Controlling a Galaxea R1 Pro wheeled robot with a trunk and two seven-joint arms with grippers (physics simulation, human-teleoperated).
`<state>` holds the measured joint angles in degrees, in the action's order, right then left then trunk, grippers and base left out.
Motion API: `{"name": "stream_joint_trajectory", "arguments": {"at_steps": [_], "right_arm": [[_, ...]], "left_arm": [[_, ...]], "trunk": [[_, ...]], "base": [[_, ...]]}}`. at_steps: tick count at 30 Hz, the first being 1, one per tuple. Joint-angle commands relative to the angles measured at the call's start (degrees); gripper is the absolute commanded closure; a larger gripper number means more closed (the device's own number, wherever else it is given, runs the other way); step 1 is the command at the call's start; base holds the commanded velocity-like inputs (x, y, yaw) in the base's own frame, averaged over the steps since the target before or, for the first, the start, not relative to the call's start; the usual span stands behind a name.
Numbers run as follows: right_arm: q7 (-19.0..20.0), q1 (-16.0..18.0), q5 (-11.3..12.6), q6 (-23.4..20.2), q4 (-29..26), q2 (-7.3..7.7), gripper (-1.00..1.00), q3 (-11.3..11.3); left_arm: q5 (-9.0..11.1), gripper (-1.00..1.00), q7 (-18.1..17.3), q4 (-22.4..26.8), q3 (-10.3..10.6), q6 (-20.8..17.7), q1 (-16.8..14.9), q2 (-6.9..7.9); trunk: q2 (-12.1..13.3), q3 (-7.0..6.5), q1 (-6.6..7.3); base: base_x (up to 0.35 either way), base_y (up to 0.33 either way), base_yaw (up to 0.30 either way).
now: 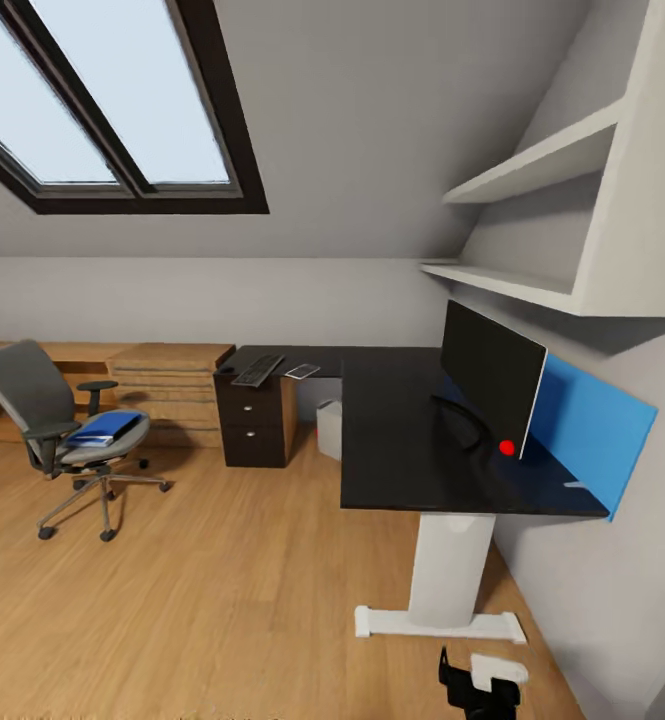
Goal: In the bedroom, organize the workspace by keeping the computer under the desk, ensuring the monitor is on the desk, placing the keyboard on the desk next to the monitor, placing the mouse on the desk next to the keyboard, moving the folder from the swivel chair onto the desk next to the mouse, stacking the notebook on top of the folder with the pen on top of the notebook, and positioning the swivel chair next to the desk.
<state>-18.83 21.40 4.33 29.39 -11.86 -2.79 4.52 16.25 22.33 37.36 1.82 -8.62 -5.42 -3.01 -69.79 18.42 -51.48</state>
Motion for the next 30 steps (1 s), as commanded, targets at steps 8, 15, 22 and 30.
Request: {"name": "stream_joint_trajectory", "arguments": {"at_steps": [8,15,22,30], "right_arm": [[0.0,0.1,0.1,2.3,5.0,-2.27,-1.0,0.6],[0.0,0.1,0.0,2.3,5.3,-2.48,-1.0,0.6],[0.5,0.1,0.0,2.3,5.3,-2.31,-1.0,0.6],[0.9,0.1,0.0,2.3,5.3,-2.31,-1.0,0.6]], "left_arm": [[0.1,-1.0,-1.4,-2.6,0.1,1.7,0.0,0.01],[0.0,-1.0,-1.5,-3.9,0.4,1.6,0.0,-0.18],[-0.4,-1.0,-1.2,-4.0,1.7,4.2,0.0,-0.44],[-0.1,-1.0,-1.2,-4.1,2.6,6.8,0.0,-0.25]], "trunk": [[-0.1,0.1,0.0],[-0.1,0.1,0.0],[-0.1,0.11,0.0],[-0.1,0.64,0.0]], "base": [[0.013,0.336,0.12],[0.143,0.321,0.003],[0.133,0.164,0.0],[0.161,0.049,0.0]]}}
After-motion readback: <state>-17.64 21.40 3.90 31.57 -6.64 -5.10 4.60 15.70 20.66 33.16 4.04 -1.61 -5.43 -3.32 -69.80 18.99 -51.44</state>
